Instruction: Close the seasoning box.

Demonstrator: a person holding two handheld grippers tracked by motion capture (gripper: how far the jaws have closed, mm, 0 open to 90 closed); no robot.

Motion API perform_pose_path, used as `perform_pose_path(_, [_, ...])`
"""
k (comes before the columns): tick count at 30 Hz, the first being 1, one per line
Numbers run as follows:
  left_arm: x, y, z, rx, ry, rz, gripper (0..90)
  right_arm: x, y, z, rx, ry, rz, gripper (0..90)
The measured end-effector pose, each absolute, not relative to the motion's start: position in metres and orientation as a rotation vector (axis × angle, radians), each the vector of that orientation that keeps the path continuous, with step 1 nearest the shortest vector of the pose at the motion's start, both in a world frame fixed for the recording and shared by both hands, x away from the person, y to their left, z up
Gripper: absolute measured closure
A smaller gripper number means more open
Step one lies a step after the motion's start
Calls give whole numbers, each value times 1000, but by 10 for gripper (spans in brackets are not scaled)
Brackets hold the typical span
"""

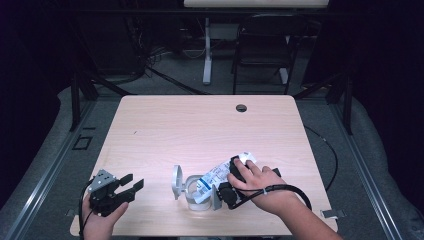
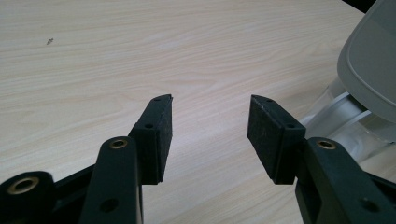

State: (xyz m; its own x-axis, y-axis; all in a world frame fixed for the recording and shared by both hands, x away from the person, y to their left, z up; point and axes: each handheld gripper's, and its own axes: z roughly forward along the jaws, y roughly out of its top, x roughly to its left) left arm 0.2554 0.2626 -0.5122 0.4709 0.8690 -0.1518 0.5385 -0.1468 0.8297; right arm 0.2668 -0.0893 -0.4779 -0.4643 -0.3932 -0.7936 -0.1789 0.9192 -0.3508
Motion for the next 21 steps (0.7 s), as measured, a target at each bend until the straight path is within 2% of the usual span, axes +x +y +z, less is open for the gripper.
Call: perform_pose_path(21, [255, 263, -512, 1820, 1192, 462, 505, 267, -89, -478, -418, 2057, -268, 484])
